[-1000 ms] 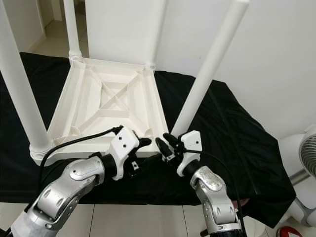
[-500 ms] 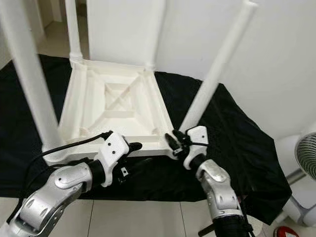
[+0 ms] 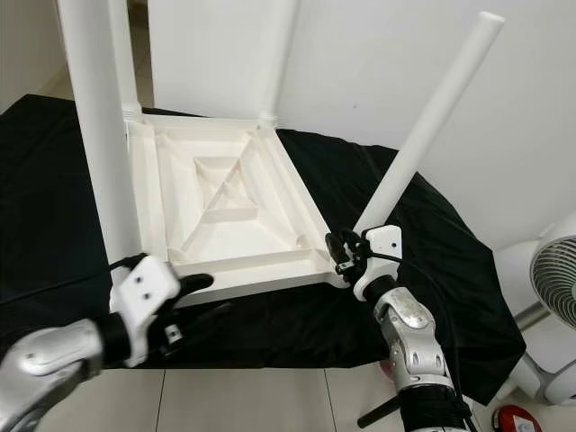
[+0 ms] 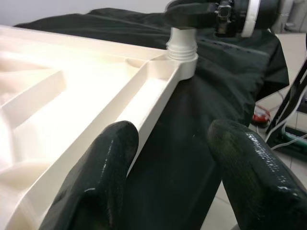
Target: Building children table
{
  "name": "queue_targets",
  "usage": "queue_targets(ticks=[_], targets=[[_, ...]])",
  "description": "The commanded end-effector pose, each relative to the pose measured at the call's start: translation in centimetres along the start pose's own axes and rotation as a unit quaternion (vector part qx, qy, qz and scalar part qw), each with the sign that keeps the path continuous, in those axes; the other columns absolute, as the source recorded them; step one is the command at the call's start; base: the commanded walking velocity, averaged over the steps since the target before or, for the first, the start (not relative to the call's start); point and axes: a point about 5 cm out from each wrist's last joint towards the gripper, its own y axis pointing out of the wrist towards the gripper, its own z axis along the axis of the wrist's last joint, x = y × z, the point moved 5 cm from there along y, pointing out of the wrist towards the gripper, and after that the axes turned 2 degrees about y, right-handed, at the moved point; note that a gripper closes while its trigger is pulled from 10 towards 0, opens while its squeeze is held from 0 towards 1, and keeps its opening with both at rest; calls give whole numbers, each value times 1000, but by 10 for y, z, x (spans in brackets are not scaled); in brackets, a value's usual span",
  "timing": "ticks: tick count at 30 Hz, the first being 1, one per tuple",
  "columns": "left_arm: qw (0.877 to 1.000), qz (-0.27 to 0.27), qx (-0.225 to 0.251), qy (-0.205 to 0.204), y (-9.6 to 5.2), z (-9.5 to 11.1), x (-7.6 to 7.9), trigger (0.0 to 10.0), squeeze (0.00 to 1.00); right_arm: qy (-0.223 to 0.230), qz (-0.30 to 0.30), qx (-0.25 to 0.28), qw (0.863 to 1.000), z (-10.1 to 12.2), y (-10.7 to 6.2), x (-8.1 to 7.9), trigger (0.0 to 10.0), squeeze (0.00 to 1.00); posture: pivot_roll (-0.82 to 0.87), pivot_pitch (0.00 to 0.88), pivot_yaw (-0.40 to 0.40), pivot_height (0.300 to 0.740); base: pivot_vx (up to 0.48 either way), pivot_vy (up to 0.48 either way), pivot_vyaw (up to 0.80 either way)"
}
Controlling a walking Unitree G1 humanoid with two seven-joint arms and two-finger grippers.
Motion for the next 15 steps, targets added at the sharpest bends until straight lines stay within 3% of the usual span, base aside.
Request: queue_targets(ticks=[1, 4, 7, 15], targets=[[997, -80, 5, -2, -12, 3, 11, 10000, 0, -12, -13, 10, 1000, 7, 1, 9, 10000, 0, 50, 0, -184, 740, 0, 0, 0], [998, -68, -11, -7, -19, -3, 5, 10000, 0, -12, -13, 11, 1000, 7, 1, 9, 10000, 0, 55, 0, -187, 740, 0, 0, 0], [998, -43, -40, -16, -35, -13, -7, 10000, 0, -10, -9, 12, 1000, 6, 3, 8, 10000, 0, 57, 0, -188, 740, 0, 0, 0], [997, -8, -70, -16, -65, -15, -25, 10000, 0, -9, 1, 13, 1000, 4, 4, 3, 10000, 0, 69, 0, -191, 740, 0, 0, 0]])
